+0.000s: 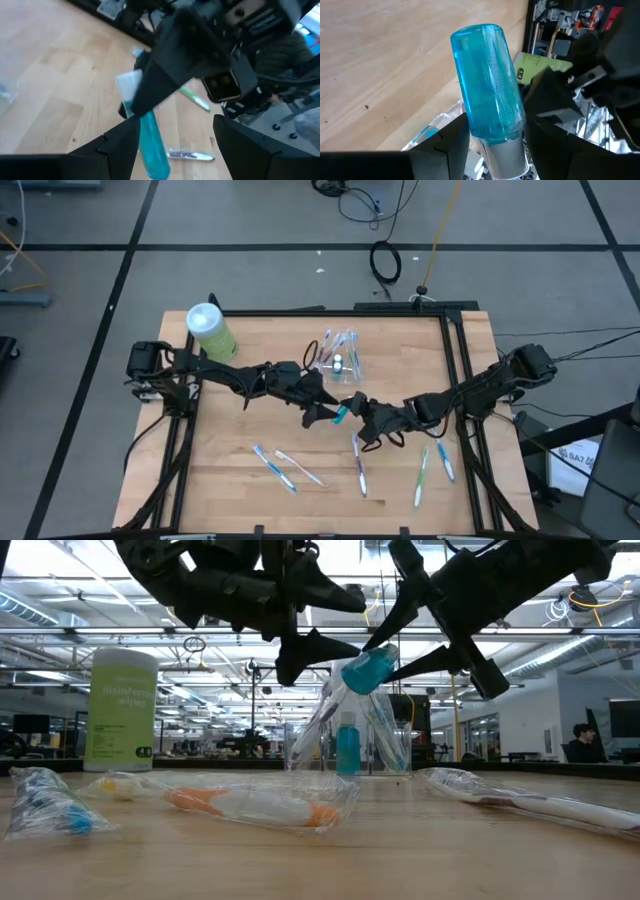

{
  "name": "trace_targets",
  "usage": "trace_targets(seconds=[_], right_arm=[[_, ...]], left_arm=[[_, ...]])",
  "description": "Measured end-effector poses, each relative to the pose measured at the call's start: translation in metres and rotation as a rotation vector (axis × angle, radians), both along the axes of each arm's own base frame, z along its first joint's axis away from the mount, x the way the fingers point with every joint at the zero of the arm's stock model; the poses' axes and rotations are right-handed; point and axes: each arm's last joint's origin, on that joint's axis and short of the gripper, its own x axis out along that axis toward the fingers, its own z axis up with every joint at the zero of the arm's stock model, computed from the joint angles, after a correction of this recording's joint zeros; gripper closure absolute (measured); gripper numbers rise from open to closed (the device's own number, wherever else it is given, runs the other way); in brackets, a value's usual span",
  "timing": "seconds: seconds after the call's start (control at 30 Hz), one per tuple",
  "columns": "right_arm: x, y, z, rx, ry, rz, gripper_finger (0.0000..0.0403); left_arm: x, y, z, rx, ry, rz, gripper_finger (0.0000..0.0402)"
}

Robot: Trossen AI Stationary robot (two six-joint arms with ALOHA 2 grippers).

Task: Pick & Place toothbrushing station
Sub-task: Put the blue mouthwash into the transparent organizer

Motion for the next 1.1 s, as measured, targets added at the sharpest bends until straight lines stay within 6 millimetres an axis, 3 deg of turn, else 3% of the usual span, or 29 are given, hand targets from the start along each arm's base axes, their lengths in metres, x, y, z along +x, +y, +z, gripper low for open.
trace_targets(seconds=[0.2,1.1], right_arm=[[0.005,-0.007,0.004,0.028,-0.043,0.009,0.0232],[0.012,-0.028,0.010,-0.039,-0.078,-0.028,0.0232]], left_arm=[[-0.002,0.001,-0.008,0.028,0.088,0.102,0.0151],[-0.004,0.005,-0.012,0.052,0.132,0.169,0.0165]])
